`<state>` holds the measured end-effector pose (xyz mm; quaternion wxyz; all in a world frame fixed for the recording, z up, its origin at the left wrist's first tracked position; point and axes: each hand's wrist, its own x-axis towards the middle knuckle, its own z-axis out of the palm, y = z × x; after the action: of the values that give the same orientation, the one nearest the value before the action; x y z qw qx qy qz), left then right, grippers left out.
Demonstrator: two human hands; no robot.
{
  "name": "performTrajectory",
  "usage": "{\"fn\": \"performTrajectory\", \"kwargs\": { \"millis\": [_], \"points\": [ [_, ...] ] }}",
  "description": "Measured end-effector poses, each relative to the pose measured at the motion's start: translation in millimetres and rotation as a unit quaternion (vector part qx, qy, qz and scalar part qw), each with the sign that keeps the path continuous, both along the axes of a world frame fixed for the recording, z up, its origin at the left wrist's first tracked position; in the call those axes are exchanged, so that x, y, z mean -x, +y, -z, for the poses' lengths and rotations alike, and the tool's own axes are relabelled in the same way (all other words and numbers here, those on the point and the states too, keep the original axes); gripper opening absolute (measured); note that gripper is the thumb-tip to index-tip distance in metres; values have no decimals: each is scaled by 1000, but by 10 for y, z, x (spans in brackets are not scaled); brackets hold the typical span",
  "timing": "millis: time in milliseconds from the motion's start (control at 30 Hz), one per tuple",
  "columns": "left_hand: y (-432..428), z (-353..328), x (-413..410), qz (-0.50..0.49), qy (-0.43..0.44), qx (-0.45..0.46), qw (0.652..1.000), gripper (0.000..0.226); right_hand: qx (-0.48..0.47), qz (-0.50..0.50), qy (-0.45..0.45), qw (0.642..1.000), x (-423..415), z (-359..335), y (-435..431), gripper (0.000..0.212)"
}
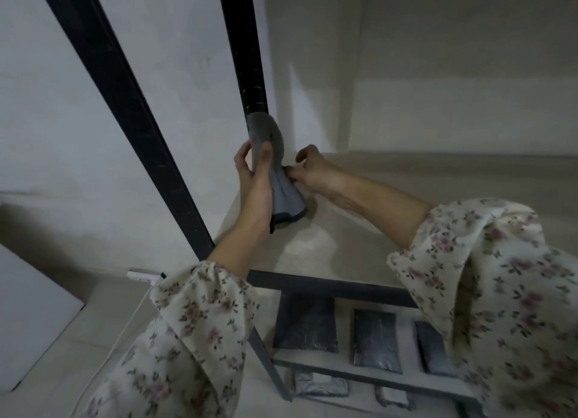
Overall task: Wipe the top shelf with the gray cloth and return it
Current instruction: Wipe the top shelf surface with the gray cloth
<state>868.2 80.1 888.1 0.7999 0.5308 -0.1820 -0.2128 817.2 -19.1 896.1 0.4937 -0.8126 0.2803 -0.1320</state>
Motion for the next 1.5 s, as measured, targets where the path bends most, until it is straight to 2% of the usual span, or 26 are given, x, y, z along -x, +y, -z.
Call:
{"fn": "performTrajectory", "kwargs": {
  "millis": [67,100,133,167,200,233,300,333,367,400,500,533,600,667,733,833,967,1033,1100,1133,1200,1233,1267,1333,1367,1500],
  "points": [
    [81,1,-70,-34,-148,-125,980,37,112,6,29,993,42,0,-29,43],
    [121,-17,-112,-63,-222,-216,949,40,165,14,46,985,82,-3,-59,38],
    [147,-41,-151,-92,-290,-324,896,41,208,29,57,976,131,-8,-102,31],
    [152,-53,-189,-112,-350,-430,825,43,238,47,64,968,191,7,-162,22],
    [153,-55,-230,-127,-392,-517,751,43,259,61,69,962,264,34,-228,16],
    [146,-47,-264,-132,-406,-583,691,44,275,69,74,956,347,80,-295,15],
    [137,17,-283,-111,-396,-673,614,42,303,78,89,946,522,217,-417,18],
    [127,80,-286,-101,-392,-691,598,41,318,79,106,939,607,301,-461,20],
    [113,146,-282,-98,-393,-695,594,40,332,77,125,932,687,388,-484,21],
    [102,200,-275,-105,-387,-686,607,39,342,70,140,926,754,469,-488,25],
    [84,250,-232,-142,-313,-628,698,38,363,53,126,922,861,599,-444,35],
    [84,259,-213,-137,-316,-622,703,38,362,53,119,923,871,589,-425,37],
    [114,257,-165,-86,-380,-625,677,39,344,51,112,931,885,547,-389,37],
    [153,204,-171,-39,-429,-609,666,41,316,43,94,943,914,496,-366,36],
    [152,104,-239,-71,-438,-622,645,41,292,27,76,953,966,458,-341,35],
    [78,120,-329,-99,-426,-681,587,37,308,6,71,949,1034,456,-307,36],
    [58,261,-226,-80,-390,-674,622,39,367,5,74,927,1039,521,-278,37],
    [107,286,-58,-55,-465,-625,625,41,372,4,75,925,1032,533,-287,38],
    [190,284,91,-7,-534,-540,650,38,368,6,66,928,1035,518,-295,37],
    [211,245,93,0,-537,-519,665,38,363,5,63,930,1040,504,-295,37],
    [178,145,-57,-48,-455,-539,707,36,339,3,54,939,1053,471,-282,36],
    [161,100,-151,-84,-405,-569,711,36,322,3,44,946,1068,452,-270,36],
    [154,58,-222,-104,-376,-603,696,36,307,3,33,951,1089,439,-259,36],
    [180,69,-218,-79,-402,-670,618,39,305,5,37,952,1154,447,-231,41],
    [214,120,-169,-63,-423,-681,594,41,322,3,57,945,1192,465,-214,46],
    [332,266,146,-57,-500,-632,589,42,375,-22,137,917,1277,524,-123,80]
  ]
}}
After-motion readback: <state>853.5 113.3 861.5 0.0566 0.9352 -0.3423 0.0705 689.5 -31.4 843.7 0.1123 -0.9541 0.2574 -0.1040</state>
